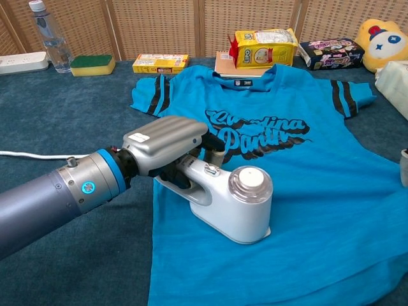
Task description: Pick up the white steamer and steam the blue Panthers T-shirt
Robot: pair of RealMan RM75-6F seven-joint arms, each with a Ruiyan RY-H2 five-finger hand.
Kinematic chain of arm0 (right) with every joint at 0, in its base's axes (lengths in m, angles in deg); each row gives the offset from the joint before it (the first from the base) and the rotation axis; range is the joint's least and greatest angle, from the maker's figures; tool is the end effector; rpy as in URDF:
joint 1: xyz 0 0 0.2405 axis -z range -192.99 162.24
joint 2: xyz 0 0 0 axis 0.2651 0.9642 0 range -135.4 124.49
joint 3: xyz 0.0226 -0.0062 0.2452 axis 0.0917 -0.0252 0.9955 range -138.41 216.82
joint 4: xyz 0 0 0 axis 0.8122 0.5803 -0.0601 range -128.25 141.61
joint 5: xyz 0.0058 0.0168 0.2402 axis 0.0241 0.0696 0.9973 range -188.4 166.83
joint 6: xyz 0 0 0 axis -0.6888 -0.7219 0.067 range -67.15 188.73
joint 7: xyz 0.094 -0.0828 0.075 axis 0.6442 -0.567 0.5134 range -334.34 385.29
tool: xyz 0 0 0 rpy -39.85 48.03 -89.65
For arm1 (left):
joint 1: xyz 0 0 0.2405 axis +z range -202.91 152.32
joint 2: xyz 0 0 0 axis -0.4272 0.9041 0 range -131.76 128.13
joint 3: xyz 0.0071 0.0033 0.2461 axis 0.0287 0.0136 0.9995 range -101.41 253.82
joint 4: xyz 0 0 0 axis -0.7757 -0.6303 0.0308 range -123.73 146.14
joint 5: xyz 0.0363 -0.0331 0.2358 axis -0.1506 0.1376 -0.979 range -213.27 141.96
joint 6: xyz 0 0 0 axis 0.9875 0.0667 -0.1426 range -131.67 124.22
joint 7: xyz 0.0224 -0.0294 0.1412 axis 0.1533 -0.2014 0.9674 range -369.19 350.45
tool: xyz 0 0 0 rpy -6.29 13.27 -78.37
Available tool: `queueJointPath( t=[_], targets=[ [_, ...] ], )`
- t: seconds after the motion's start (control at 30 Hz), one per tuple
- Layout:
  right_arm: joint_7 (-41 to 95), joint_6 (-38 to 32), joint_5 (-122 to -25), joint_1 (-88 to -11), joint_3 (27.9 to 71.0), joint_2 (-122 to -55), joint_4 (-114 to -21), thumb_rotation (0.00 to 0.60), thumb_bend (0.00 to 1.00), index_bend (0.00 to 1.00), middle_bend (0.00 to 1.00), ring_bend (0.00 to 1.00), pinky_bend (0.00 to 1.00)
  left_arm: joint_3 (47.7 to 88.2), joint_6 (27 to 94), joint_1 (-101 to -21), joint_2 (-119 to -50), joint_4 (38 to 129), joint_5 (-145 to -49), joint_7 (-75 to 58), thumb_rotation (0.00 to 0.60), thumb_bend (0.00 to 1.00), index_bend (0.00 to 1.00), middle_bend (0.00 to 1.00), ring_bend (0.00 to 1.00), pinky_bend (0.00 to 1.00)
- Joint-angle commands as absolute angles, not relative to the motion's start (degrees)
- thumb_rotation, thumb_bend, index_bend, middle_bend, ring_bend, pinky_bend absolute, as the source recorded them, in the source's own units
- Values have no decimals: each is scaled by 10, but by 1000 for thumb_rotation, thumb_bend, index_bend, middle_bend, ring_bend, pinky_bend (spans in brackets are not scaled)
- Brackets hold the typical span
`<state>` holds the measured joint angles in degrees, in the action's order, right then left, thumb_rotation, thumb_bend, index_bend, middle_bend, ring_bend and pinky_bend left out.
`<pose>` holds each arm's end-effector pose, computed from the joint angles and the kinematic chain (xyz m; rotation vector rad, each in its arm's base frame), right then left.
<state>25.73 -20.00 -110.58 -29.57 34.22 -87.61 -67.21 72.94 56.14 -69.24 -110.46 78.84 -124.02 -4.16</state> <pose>-0.2912 -0.1962 0.0114 1.8333 -0.8103 0.9993 -0.0882 0.2828 -0.1442 -2.1564 -0.8173 -1.2265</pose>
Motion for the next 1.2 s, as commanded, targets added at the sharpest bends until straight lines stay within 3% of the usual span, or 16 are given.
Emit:
queueJointPath(
  t=[0.03, 0.83, 1.2],
  targets=[
    [257, -199, -1106, -296, 342, -877, -672, 600, 566, 645, 594, 656, 807, 727, 565, -691, -1099, 778, -1240, -44, 600, 479, 560, 727, 662, 761],
    [252, -196, -1105, -298, 341, -879, -675, 600, 566, 647, 596, 656, 808, 648, 578, -694, -1122, 660, -1165, -60, 600, 480, 560, 727, 662, 761],
    [253, -197, -1105, -297, 341, -877, -675, 600, 566, 647, 596, 657, 808, 655, 567, -703, -1147, 643, -1163, -53, 600, 477, 560, 727, 662, 761]
  ],
)
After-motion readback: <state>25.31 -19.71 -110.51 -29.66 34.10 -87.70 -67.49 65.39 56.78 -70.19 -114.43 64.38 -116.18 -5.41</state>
